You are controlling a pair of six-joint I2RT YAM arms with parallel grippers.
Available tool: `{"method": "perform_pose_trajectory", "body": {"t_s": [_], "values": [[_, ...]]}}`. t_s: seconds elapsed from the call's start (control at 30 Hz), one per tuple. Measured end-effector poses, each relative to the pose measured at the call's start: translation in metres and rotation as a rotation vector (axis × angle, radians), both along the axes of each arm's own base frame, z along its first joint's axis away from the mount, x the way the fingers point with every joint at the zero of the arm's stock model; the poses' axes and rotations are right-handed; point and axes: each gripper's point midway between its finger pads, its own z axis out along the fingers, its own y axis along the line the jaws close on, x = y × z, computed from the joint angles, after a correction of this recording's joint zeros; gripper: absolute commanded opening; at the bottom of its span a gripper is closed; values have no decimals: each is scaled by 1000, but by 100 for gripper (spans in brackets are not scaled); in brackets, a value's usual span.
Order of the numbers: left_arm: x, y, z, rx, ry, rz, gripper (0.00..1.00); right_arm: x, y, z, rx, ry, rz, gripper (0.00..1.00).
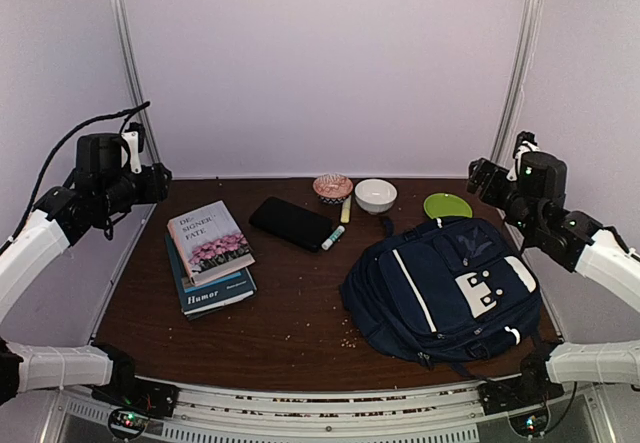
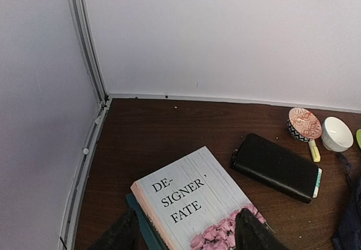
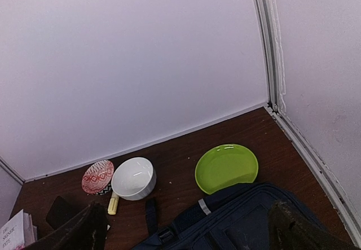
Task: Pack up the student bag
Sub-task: Adjust the student bag at the center of the board.
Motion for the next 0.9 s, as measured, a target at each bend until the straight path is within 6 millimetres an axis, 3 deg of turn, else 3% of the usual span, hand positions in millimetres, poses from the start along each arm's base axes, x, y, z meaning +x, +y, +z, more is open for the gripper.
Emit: {"method": "perform_pose_trajectory", "body": {"t_s": [0.33,0.57,0.7,0.9], "values": [[-3,-1,0,-12,-13,-15,98,-15,21,21,31,-53,152,100],[-11,-9,5,-50,-59,-73,98,-19,72,34,5,-13,281,96],[-13,-15,10,-69,-80,-107,98,-19,101,5,-18,83,333,95],[-15,-19,13,-81,-88,-133,97,-28,147,-93,-163,377,407,91]]}}
